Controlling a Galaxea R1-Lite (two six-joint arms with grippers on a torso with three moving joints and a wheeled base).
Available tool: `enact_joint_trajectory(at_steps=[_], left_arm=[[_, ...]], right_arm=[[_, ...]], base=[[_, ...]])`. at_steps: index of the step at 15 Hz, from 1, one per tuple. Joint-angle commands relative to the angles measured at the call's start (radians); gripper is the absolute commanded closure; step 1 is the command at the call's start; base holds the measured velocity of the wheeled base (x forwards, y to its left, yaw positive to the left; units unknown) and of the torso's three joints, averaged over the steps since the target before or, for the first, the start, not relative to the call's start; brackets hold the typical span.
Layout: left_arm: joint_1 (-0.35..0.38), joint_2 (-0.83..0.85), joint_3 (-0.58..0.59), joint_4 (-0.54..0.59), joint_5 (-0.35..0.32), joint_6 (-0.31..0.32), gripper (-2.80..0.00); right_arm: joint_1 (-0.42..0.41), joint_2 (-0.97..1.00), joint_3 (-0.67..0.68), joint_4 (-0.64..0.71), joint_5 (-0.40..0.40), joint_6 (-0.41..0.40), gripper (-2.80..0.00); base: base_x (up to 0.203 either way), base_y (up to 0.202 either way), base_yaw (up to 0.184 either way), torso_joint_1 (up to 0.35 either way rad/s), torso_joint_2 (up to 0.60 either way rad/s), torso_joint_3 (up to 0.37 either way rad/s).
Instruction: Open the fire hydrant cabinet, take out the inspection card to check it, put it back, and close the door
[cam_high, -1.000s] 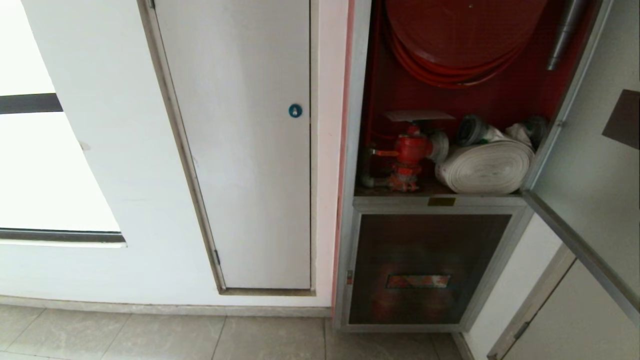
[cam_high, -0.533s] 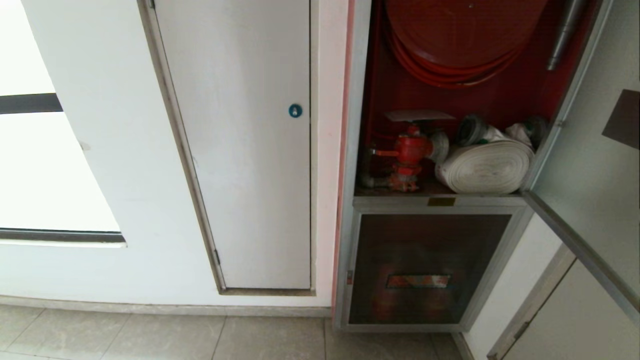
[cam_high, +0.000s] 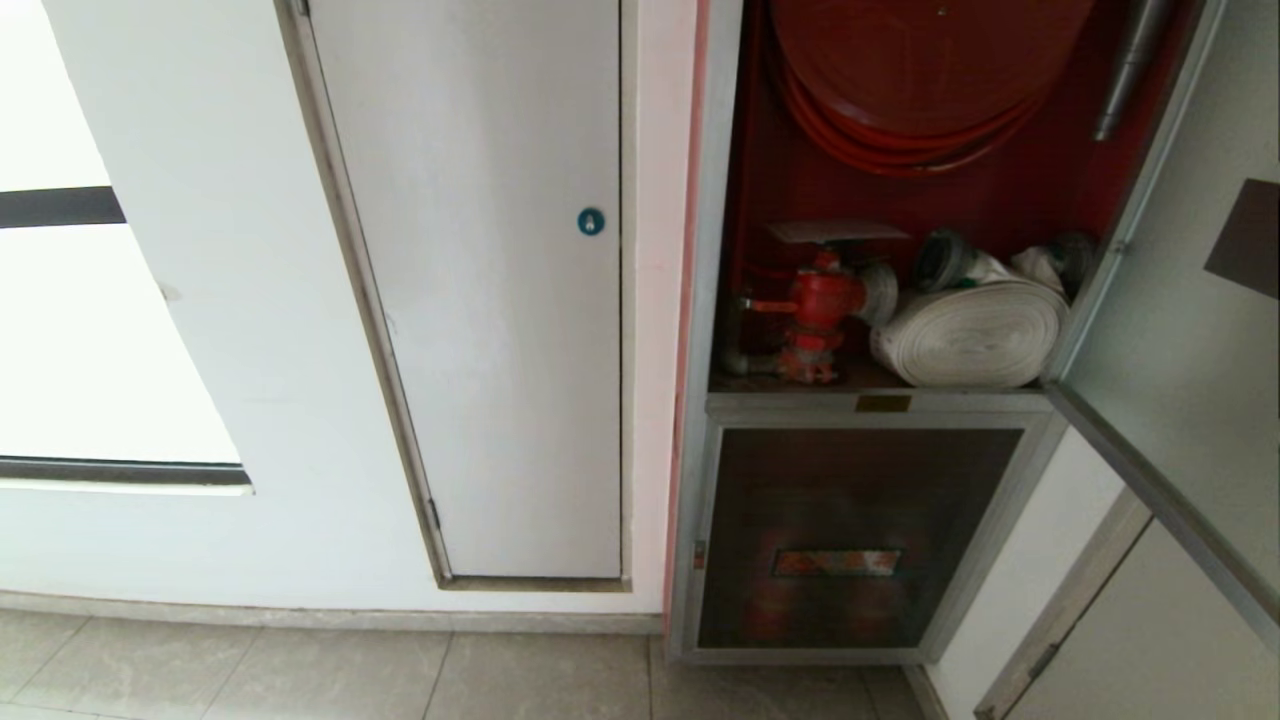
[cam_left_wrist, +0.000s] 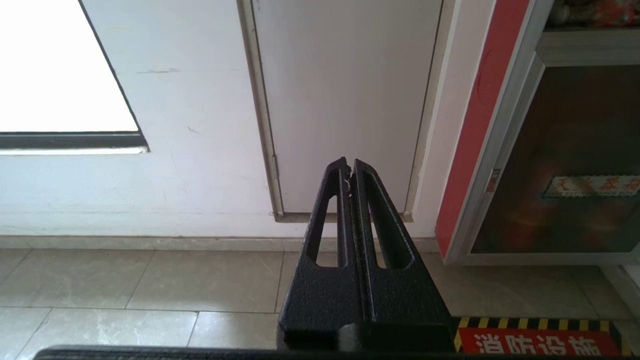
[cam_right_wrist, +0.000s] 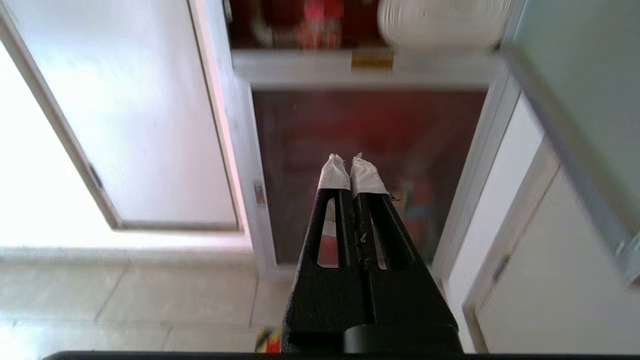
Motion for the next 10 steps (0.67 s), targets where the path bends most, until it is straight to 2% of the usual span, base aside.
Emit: enact_joint_trajectory(at_steps=[1,4,6,8,10], left_arm=[[0.000,0.000,0.008,0.000,-0.001,0.000,0.00],[0.000,0.000,0.008,0.000,0.001,0.000,0.00],[0.000,0.000,0.008,0.000,-0.001,0.000,0.00],[0.000,0.000,0.008,0.000,-0.001,0.000,0.00],[-0.001,0.000,0.007,0.000,0.000,0.000,0.00]], right_arm=[[0.000,0.027,-0.064,0.004,-0.001,0.000,0.00],[-0.001,0.082,-0.152,0.009,-0.011,-0.002,0.00],[-0.005,0.104,-0.193,0.010,-0.047,-0.035,0.00],[-0.007,0.119,-0.206,0.009,-0.134,-0.095,0.00],[-0.010,0.146,-0.236,0.010,-0.231,-0.117,0.00]], base=[[0.000,0.000,0.000,0.000,0.00,0.000],[0.000,0.000,0.000,0.000,0.00,0.000],[0.000,0.000,0.000,0.000,0.00,0.000],[0.000,0.000,0.000,0.000,0.00,0.000],[0.000,0.000,0.000,0.000,0.00,0.000]])
